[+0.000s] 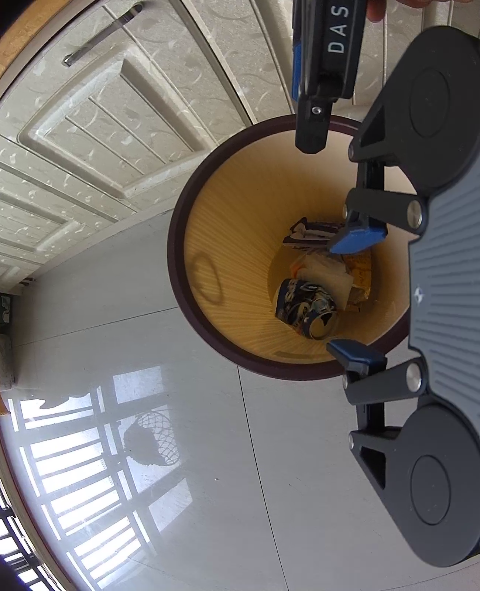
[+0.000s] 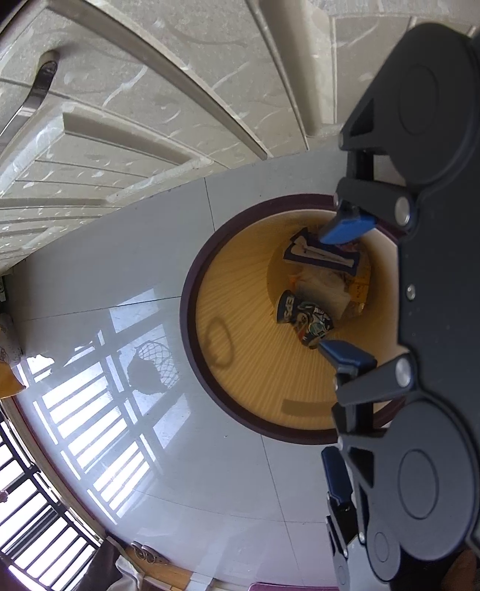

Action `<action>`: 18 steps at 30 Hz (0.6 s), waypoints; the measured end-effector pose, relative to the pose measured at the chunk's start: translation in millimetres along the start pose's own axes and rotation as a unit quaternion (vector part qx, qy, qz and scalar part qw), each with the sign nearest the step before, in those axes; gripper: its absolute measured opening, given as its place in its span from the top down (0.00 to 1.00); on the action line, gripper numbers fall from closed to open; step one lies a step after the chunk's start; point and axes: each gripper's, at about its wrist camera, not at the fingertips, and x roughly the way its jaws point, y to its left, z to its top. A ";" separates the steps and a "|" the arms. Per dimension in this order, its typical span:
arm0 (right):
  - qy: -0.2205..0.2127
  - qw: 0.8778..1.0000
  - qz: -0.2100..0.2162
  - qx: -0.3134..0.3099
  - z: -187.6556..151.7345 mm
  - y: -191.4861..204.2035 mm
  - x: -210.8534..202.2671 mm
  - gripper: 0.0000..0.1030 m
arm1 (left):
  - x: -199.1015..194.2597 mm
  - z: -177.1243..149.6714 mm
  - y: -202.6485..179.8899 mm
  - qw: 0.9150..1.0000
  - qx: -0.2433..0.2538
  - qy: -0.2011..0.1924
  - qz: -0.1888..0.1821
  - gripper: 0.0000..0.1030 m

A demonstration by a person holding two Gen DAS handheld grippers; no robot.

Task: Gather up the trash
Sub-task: 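Open left tool dropping the blue can while right tool drops the plastic bag, then move both open tools back toward the white cloth and cardboard on the daybed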

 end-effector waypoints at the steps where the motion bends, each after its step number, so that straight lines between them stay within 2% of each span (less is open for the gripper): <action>1: 0.000 1.000 -0.002 -0.004 -0.3 -0.6 0.4 0.39 | -0.5 -0.5 0.1 1.000 0.000 0.002 0.002 0.48; 3: 0.001 1.000 -0.007 -0.011 -1.8 -0.8 -0.2 0.35 | -2.2 -1.8 1.2 1.000 -0.001 0.005 0.005 0.47; 7: -0.002 0.999 -0.020 -0.027 -5.0 -0.3 -4.3 0.32 | -6.8 -5.0 3.9 1.000 -0.006 0.007 0.013 0.39; 9: -0.004 0.999 -0.032 -0.033 -6.2 -0.2 -7.3 0.20 | -9.2 -6.5 5.5 1.000 -0.008 0.009 0.016 0.36; 12: -0.009 0.998 -0.042 -0.048 -8.2 0.4 -12.0 0.19 | -13.3 -9.2 7.7 1.000 -0.011 0.009 0.022 0.29; 14: -0.011 0.997 -0.050 -0.055 -9.8 1.3 -15.6 0.12 | -16.3 -11.3 9.4 1.000 -0.014 0.008 0.024 0.23; 17: -0.016 0.996 -0.059 -0.061 -13.0 1.4 -20.6 0.10 | -20.9 -15.2 12.5 0.999 -0.020 0.008 0.026 0.14; 18: -0.016 0.996 -0.062 -0.061 -14.2 0.9 -21.9 0.05 | -22.1 -16.6 13.5 0.999 -0.021 0.008 0.028 0.13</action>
